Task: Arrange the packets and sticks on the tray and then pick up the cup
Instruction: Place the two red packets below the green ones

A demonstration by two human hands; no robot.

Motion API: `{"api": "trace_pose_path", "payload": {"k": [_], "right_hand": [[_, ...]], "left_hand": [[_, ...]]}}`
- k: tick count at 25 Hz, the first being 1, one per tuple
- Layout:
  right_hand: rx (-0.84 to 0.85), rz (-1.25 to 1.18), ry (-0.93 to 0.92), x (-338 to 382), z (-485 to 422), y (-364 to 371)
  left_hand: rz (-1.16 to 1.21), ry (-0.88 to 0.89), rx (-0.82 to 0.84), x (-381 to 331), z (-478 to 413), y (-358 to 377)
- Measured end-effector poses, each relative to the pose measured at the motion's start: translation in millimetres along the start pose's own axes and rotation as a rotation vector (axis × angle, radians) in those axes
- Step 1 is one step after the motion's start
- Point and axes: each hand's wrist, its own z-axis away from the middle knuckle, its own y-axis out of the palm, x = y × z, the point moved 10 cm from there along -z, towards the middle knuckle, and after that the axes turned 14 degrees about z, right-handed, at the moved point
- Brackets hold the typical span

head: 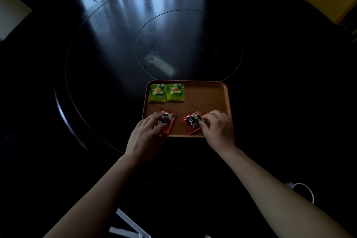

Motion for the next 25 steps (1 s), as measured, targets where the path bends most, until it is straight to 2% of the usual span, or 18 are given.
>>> {"api": "trace_pose_path", "payload": {"k": [4,7,11,15,19,21,23,25], "right_hand": [[0.083,0.185,0.013,18.5,-4.9,11.2],[0.152,0.099,-0.04,30.2,-9.6,21.2],[0.154,0.018,-0.093,27.6,-11.4,19.5],[0.171,0.113,-0.222,29.1,-10.0,17.9],[0.163,0.295,-0.099,32.2,-17.6,15.8],[0.158,0.259,-0.087,38.1,-20.6,14.7],[0.138,0.171,-0.191,43.9,-20.0,11.4],[0.174,0.132,-0.333,48.5,-16.2,12.9]], "left_hand": [[-0.102,-0.024,0.165,-0.2,-7.5,18.3],[-0.155,-0.088,0.206,1.6,-8.0,19.5],[-0.092,-0.111,0.13,2.7,-8.5,7.5],[-0.046,-0.057,0.1,1.4,-6.5,4.3],[-0.075,-0.092,0.113,3.6,-11.0,5.7],[-0.094,-0.067,0.111,4.1,-13.9,2.8],[-0.074,0.01,0.131,3.0,-20.6,2.2],[-0.039,0.064,0.224,2.5,-29.4,6.6]]}}
